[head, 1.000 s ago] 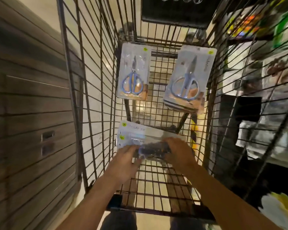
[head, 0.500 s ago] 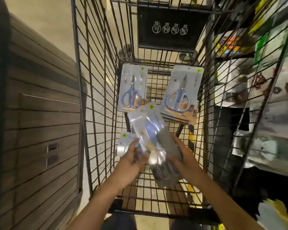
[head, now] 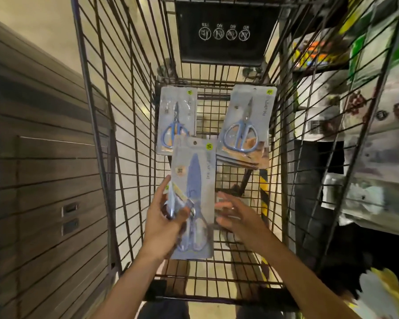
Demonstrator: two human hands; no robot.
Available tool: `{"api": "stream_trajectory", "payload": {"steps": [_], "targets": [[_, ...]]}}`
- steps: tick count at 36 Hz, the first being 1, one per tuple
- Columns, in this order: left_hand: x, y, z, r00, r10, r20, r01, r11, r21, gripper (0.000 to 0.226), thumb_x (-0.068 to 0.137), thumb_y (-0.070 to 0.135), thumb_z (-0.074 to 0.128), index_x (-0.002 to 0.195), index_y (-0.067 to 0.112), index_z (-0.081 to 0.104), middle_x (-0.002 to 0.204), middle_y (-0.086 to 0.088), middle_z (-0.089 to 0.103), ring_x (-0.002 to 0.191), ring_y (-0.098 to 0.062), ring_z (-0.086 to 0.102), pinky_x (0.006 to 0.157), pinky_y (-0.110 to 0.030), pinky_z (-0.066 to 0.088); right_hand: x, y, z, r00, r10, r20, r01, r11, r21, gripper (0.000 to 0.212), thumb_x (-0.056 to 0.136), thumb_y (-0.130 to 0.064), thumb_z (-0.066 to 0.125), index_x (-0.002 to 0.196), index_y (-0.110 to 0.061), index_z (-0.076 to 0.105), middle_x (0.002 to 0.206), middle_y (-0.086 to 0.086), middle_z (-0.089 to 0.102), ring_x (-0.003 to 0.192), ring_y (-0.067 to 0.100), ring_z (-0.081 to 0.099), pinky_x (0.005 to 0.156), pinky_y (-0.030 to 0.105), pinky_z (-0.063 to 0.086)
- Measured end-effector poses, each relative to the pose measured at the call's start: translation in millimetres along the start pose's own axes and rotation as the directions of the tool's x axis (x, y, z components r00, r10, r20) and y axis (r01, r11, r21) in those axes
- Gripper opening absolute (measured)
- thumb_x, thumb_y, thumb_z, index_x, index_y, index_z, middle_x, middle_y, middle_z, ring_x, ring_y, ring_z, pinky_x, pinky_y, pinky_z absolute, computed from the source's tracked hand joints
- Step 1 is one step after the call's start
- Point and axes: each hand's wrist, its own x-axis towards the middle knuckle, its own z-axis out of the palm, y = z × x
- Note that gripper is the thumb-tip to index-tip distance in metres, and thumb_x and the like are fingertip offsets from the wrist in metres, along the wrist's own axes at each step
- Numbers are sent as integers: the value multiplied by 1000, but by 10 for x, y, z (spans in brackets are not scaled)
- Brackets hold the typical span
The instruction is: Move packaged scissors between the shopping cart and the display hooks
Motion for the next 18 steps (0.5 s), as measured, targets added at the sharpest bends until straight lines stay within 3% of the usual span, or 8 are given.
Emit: {"api": "stream_trajectory", "payload": {"steps": [3, 6, 8, 11, 14, 18], "targets": [[-2, 19, -79, 999, -11, -35, 12, 1000, 28, 78, 86, -9, 69, 144, 37, 46, 132, 7, 65, 116, -5, 65, 82, -20, 58, 161, 117, -52, 986, -32, -163, 4, 986, -167, 58, 87, -2, 73, 129, -36, 54, 121, 0, 62, 108, 16, 65, 89, 27, 58], [9, 20, -164, 998, -11, -68, 16, 997, 75, 80, 87, -5, 69, 142, 46, 43, 134, 5, 64, 120, -11, 64, 91, -32, 59, 340, 288, -56, 983, -23, -184, -40, 942, -334, 63, 82, -10, 78, 137, -30, 54, 130, 0, 56, 110, 15, 64, 92, 38, 59], [13, 32, -198, 997, 5, -77, 6, 991, 133, 81, 87, -3, 69, 142, 51, 41, 133, 5, 63, 119, -13, 64, 92, -35, 58, 488, 478, -49, 983, -33, -182, -46, 909, -413, 75, 76, -25, 85, 141, -36, 49, 135, -2, 54, 112, 15, 64, 90, 41, 60], [24, 49, -225, 996, 28, -84, -13, 985, 173, 82, 87, -3, 69, 145, 49, 40, 127, 12, 63, 110, -1, 65, 83, -20, 58, 683, 780, -8, 986, -83, -145, -13, 825, -564, 81, 72, -47, 85, 142, -33, 47, 137, -4, 51, 121, 19, 57, 98, 45, 53], [31, 59, -257, 996, 45, -76, -30, 983, 183, 80, 87, -2, 69, 143, 48, 41, 126, 19, 63, 111, 2, 64, 88, -25, 58, 709, 802, 61, 979, -180, -93, 48, 654, -755, 93, 76, -65, 74, 150, -19, 42, 150, 4, 46, 139, 24, 40, 118, 44, 31], [59, -7, -323, 996, 74, -57, -63, 982, 176, 80, 88, -5, 68, 147, 41, 41, 130, 14, 64, 116, -3, 64, 83, -14, 55, 737, 915, 80, 958, -248, -143, 18, 550, -835, 94, 68, -69, 76, 143, -19, 48, 138, 4, 52, 128, 26, 45, 109, 40, 39]]}}
